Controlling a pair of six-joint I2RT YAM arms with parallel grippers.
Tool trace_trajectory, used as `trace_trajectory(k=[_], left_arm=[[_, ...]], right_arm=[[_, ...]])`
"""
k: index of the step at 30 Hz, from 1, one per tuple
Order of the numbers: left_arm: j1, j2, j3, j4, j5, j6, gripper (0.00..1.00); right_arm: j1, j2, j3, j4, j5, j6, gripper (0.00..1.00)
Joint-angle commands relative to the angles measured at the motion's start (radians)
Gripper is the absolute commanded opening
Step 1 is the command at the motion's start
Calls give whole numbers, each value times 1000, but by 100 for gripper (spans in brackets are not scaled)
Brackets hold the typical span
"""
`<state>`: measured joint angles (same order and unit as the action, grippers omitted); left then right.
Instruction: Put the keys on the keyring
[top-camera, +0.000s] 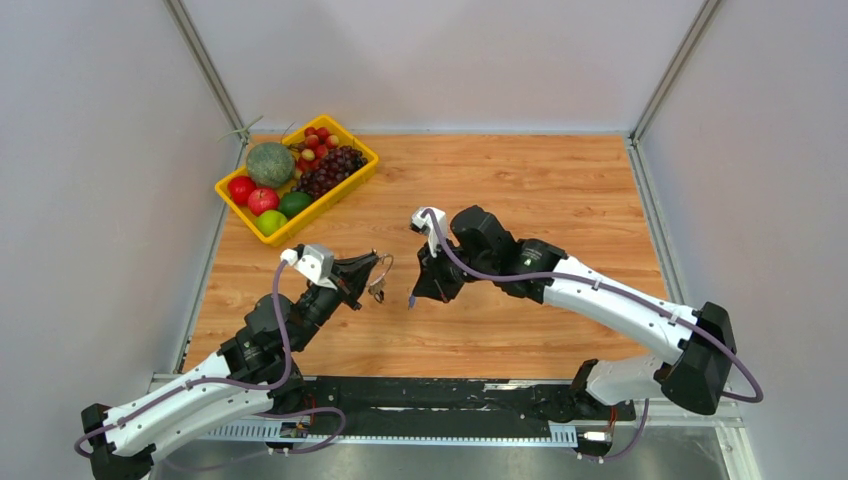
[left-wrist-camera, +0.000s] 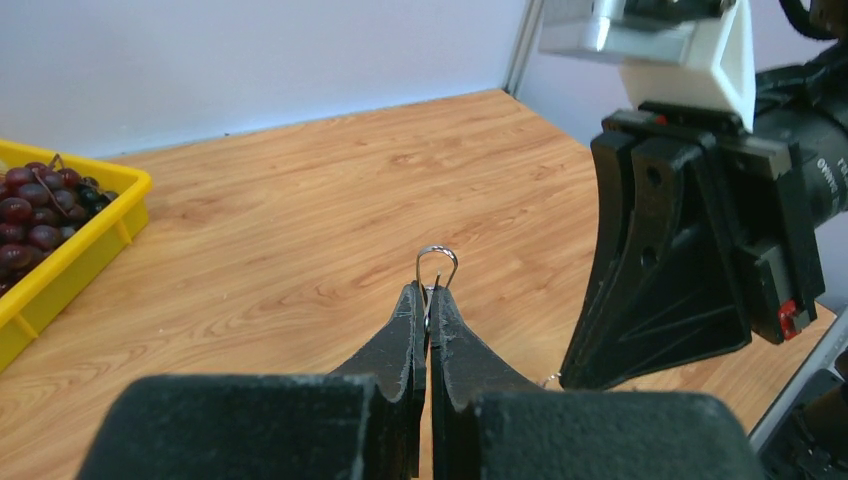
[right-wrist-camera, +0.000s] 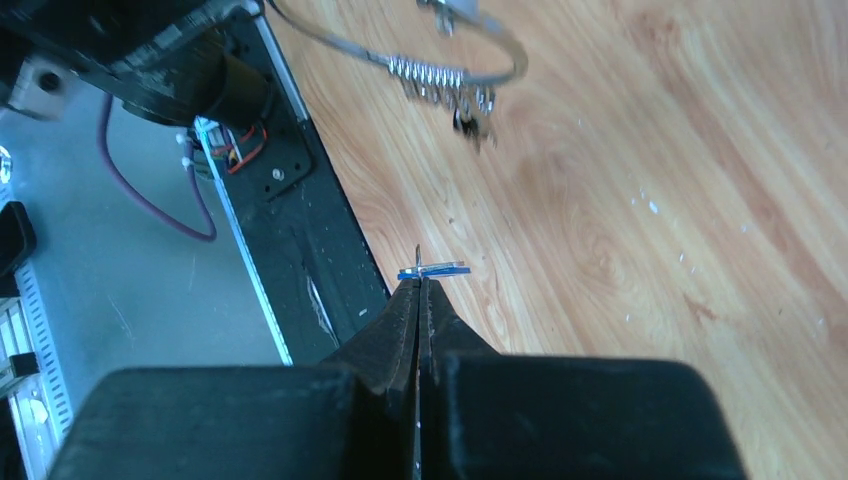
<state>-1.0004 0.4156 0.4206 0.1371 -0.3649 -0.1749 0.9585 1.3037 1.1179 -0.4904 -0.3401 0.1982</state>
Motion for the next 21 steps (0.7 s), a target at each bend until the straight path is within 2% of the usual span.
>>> trace_trajectory(k=[1, 12, 21], left_arm=[[-4, -5, 56, 34, 29, -13, 0], [-3, 40, 91, -13, -45, -54, 0], [-3, 108, 150, -97, -143, -108, 0]], right_arm=[[-7, 27, 114, -11, 17, -54, 0], [63, 102, 277, -43, 385, -245, 0], [188, 92, 230, 148, 629, -479, 0]])
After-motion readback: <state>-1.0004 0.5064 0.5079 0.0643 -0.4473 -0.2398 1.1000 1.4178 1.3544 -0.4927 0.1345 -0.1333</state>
